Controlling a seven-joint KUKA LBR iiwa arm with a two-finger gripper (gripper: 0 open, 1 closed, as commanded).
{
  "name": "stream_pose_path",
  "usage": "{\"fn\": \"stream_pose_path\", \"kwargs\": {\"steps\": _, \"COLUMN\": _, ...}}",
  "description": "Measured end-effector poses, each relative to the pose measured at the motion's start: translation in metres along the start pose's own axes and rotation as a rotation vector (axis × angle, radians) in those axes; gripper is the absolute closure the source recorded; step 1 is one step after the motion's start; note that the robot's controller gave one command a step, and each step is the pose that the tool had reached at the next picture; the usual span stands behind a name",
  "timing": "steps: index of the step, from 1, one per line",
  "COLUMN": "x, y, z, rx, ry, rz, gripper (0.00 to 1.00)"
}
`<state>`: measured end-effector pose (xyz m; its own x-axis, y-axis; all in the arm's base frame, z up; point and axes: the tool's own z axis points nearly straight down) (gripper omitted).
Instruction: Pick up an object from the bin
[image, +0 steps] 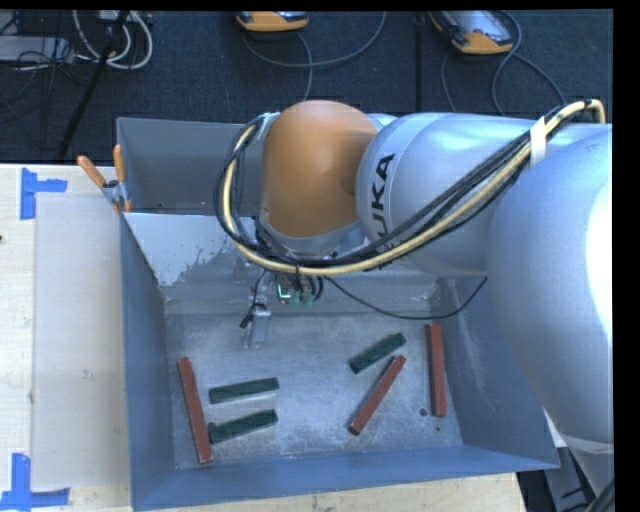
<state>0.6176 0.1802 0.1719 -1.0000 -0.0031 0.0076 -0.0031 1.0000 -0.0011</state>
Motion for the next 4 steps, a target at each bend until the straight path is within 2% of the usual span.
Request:
{"fn": "stream_pose_path", "kwargs": {"steps": 1, "x": 0.050, "y": -0.011, "z": 0.107, "rx": 0.000, "ry": 0.000, "rz": 0.114, "gripper": 0.00}}
{"fn": "stream_pose_path", "kwargs": {"steps": 2, "x": 0.047, "y": -0.009, "z": 0.099, "rx": -0.004, "ry": -0.004, "rz": 0.115, "gripper": 1.00}}
{"fn": "stream_pose_path", "kwargs": {"steps": 3, "x": 0.053, "y": -0.021, "z": -0.050, "rx": -0.004, "ry": -0.016, "rz": 0.090, "gripper": 1.00}}
{"fn": "stream_pose_path", "kwargs": {"steps": 4, "x": 0.054, "y": -0.022, "z": -0.045, "rx": -0.002, "ry": -0.008, "rz": 0.091, "gripper": 0.00}}
